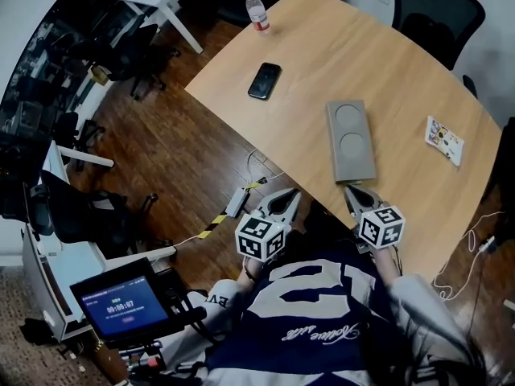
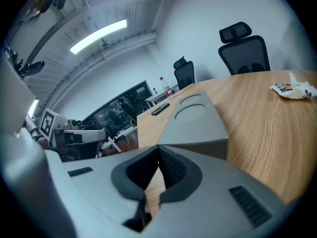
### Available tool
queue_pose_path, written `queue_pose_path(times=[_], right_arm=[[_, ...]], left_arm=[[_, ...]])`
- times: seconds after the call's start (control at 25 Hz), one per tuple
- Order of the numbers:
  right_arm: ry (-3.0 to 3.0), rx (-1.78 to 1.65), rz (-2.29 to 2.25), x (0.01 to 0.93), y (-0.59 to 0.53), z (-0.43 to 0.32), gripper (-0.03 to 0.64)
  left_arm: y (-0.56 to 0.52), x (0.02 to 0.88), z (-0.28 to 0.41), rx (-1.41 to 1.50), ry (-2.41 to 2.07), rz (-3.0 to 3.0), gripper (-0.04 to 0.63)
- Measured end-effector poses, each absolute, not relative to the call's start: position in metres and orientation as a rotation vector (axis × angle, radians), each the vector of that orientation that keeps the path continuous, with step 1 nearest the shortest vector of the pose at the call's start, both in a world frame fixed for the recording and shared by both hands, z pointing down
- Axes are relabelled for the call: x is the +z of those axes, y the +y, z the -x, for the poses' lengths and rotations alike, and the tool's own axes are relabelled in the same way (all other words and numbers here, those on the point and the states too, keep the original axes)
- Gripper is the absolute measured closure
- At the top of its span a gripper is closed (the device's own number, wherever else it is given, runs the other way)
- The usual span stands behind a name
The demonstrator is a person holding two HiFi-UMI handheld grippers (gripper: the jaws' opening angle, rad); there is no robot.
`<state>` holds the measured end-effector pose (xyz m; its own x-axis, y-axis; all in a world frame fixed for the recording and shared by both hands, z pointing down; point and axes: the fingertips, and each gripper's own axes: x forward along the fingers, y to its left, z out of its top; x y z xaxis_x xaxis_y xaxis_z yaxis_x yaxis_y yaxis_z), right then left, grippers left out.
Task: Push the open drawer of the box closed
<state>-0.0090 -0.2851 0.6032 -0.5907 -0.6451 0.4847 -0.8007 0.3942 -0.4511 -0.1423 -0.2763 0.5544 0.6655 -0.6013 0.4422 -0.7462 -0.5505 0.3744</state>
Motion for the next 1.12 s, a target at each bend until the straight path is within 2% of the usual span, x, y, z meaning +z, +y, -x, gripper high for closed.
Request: queue_pose_path(times=[0.68,1.12], right_arm=[[-2.43,0.92,-1.432,0.564,-0.19,-0.022,0.618],[-2.531,0.873,-1.383,0.537,-0.142,-0.056,0.618]], left_arm=[[-0.172,0.561,0.126,0.221,-0.959,-2.295,0.569],[-0.132,0.534,0.08,0.207,-1.046,-2.337,0.569]])
